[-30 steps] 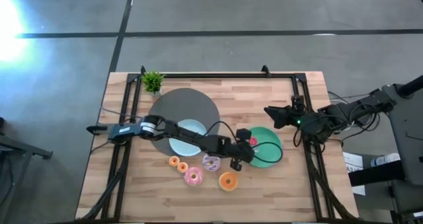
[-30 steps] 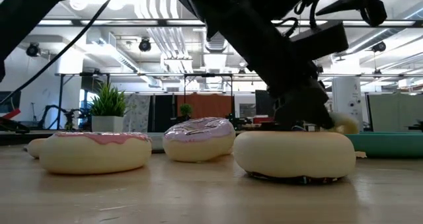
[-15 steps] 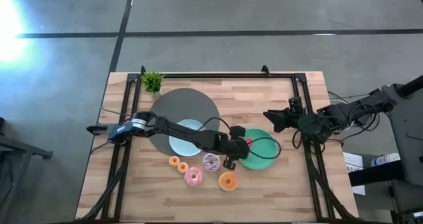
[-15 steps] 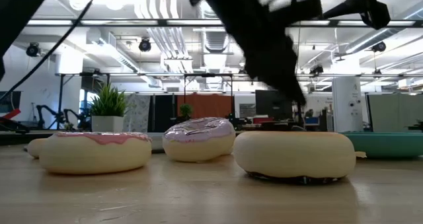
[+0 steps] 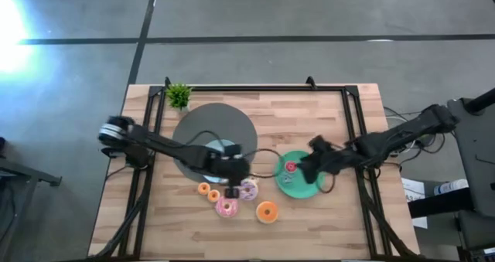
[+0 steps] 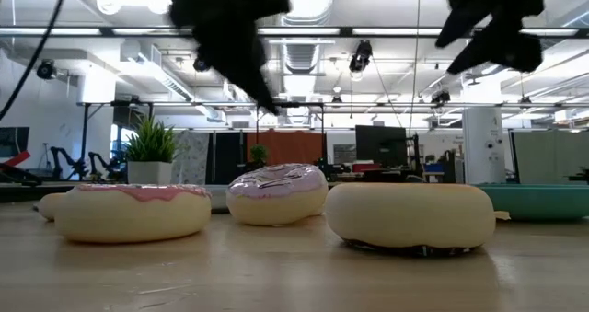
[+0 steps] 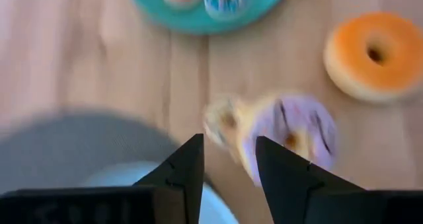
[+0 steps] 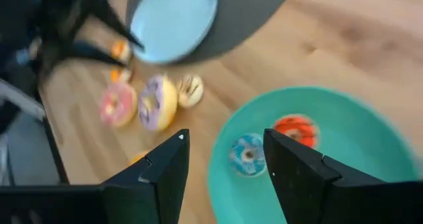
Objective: Pick & Place donuts
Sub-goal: Put the big purple donut on the white plate
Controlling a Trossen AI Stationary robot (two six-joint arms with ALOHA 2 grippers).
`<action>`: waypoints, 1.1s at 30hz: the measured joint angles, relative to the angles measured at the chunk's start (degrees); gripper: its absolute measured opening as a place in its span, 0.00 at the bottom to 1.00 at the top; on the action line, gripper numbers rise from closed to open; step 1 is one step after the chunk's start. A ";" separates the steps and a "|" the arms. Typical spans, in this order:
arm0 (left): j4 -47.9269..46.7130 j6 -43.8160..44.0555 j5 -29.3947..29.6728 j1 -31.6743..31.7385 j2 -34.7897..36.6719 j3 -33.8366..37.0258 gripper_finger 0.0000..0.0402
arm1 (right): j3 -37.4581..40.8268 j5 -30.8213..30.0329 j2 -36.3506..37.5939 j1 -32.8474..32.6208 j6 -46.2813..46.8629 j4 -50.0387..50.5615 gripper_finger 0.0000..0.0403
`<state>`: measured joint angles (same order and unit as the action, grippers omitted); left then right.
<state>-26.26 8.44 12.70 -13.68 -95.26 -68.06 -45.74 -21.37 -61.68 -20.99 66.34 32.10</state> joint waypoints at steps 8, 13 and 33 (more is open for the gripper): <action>9.21 15.35 -3.55 -4.09 13.35 19.01 0.28 | -0.91 17.15 -16.65 3.98 -6.43 -15.64 0.46; 8.99 20.68 -0.71 -6.23 17.98 22.13 0.28 | -4.56 20.43 -26.24 7.94 -7.03 -19.21 0.46; 5.00 30.65 4.71 -13.37 21.48 23.41 0.28 | -24.11 30.58 -49.92 10.73 -12.28 -18.90 0.46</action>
<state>-21.26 39.09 17.41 -27.05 -73.78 -44.64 -69.85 9.21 -111.60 -10.26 54.06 13.20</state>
